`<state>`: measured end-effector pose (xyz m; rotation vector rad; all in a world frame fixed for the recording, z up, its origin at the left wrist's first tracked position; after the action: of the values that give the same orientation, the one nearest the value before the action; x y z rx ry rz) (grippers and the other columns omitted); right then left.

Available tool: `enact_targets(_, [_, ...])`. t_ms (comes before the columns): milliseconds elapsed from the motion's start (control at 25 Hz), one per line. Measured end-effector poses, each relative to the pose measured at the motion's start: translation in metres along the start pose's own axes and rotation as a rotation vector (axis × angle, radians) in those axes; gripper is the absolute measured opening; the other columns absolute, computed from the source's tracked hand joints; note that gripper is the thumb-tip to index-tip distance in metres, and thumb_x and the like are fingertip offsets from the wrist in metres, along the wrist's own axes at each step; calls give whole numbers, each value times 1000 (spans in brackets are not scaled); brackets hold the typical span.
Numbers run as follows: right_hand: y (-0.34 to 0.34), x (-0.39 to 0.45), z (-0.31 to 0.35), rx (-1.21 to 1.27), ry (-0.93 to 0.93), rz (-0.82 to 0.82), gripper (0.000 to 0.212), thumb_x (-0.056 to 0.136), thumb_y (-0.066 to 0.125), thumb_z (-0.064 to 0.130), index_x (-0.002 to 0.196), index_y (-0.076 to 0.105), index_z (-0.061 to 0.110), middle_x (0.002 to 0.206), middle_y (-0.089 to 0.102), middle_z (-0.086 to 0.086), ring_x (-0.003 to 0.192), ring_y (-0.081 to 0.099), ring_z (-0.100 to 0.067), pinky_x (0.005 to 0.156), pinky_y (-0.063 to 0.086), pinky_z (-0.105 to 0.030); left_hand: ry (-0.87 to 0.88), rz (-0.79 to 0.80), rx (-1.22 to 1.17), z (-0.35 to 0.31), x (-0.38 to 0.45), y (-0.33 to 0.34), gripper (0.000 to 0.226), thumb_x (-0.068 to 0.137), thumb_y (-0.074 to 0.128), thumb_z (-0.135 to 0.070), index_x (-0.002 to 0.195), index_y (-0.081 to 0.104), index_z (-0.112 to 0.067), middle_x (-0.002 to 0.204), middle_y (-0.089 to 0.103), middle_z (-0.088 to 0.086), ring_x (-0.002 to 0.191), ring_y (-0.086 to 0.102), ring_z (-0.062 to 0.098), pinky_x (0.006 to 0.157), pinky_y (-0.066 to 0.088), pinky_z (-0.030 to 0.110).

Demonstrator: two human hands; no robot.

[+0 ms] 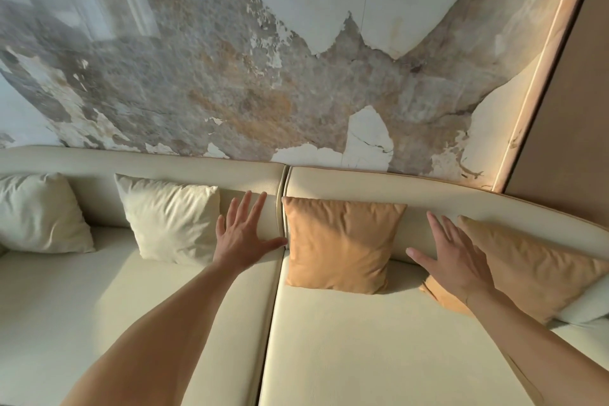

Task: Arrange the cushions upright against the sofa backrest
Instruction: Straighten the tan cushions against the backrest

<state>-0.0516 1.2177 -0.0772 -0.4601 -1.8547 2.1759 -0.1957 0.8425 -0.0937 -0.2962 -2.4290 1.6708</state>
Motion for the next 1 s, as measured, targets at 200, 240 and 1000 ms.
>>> enact_targets(200, [32, 36, -21, 8, -33, 54, 91, 85, 37, 74, 156, 2, 30, 164, 11, -1, 148, 18, -24, 108, 35, -51, -25, 32, 6, -7, 22, 41, 111, 66, 53, -83, 153, -4, -44, 165, -6, -5, 151, -8, 23, 119, 5, 53])
enact_targets(240, [44, 43, -23, 34, -16, 69, 92, 84, 39, 74, 156, 3, 29, 164, 12, -1, 147, 21, -24, 107, 36, -51, -32, 39, 1, -3, 28, 53, 111, 66, 54, -83, 153, -3, -44, 165, -6, -5, 151, -7, 24, 119, 5, 53])
enact_targets(1000, [365, 191, -53, 841, 478, 314, 111, 54, 93, 43, 140, 24, 34, 145, 42, 3, 124, 52, -31, 93, 50, -49, -288, 429, -684, 85, 150, 383, 127, 63, 91, -34, 151, 0, -41, 141, 42, -8, 131, 43, 21, 100, 41, 32])
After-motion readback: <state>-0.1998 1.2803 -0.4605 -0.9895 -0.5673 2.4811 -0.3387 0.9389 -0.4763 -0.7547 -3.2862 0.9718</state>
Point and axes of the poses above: each hand's wrist, its own x-axis towards the middle knuckle, its own y-axis out of the palm, z = x × y, the point moved 5 cm from there along x, towards the middle knuckle
